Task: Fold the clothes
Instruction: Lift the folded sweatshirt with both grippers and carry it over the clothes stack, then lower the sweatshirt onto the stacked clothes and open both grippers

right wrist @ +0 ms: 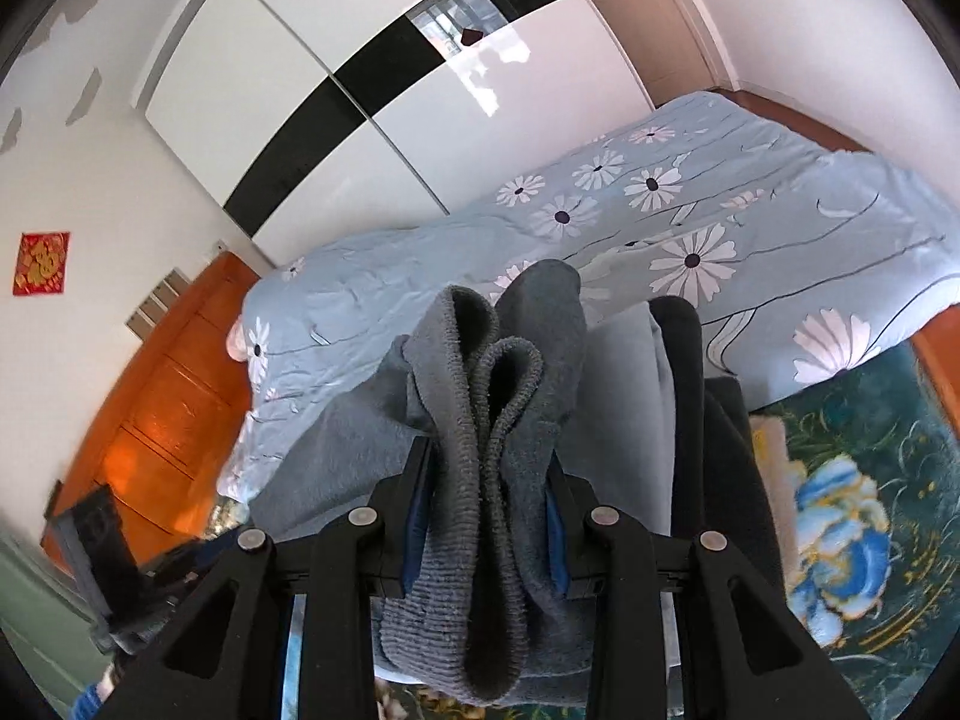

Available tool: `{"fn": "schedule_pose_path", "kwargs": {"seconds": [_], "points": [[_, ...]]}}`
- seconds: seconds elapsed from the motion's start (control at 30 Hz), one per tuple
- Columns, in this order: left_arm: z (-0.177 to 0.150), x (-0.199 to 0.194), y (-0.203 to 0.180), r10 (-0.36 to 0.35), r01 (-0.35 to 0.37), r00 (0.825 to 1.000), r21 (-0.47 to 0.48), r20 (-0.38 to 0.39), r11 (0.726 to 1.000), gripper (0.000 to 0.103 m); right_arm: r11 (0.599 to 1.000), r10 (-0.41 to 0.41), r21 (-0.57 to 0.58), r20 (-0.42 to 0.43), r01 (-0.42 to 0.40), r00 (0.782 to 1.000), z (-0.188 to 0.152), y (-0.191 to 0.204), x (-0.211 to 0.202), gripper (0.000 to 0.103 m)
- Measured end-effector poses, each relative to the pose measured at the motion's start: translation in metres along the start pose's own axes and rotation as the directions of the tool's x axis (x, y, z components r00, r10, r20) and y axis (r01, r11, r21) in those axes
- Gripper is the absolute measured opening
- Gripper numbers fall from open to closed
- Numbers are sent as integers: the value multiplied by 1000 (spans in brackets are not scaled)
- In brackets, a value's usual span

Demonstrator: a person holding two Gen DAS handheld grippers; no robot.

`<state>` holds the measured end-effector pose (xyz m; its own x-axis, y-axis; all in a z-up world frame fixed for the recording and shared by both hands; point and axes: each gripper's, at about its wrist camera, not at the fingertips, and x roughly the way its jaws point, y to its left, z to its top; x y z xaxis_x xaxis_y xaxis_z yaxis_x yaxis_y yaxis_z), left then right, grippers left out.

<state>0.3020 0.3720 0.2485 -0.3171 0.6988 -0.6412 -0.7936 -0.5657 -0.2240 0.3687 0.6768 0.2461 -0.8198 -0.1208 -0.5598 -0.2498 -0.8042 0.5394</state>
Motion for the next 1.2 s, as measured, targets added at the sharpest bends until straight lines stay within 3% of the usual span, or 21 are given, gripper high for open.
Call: {"fn": "schedule_pose_path", "kwargs": {"seconds": [0.17,0.3,0.43,0.57,0.8,0.97,1.13,1.2], "points": [[6,-16,-8,-21,22,997,-5,70,1000,42,999,-14,51,35,13,999,6,-13,-12,34],[4,-12,-9,-7,6,1000,5,14,1000,49,993,-80,83,-22,82,997,-10,-28,13,35],[-2,0,-11,13,-12,999,11,-32,1000,51,991,-60,117,-8,61,998,-14,-37,8,39],[1,-4,-10,4,-4,1000,3,0,1000,52,994,-93,53,-6,93,996,-11,-23,-10,43],[6,-10,-8,-9,10,998,-11,57,1000,52,986,-151,-56,101,157,983,-5,18,-46,44],[4,-14,-18,2,-4,998,31,55,999,53,962,-132,-230,77,147,988,-21,61,-32,44],[-1,-20,-24,18,-21,999,65,47,998,53,957,-196,-217,7,193,981,-30,54,-2,44],[-4,-23,-23,23,-27,999,68,47,997,53,953,-203,-225,15,201,979,-33,56,-4,44]]}}
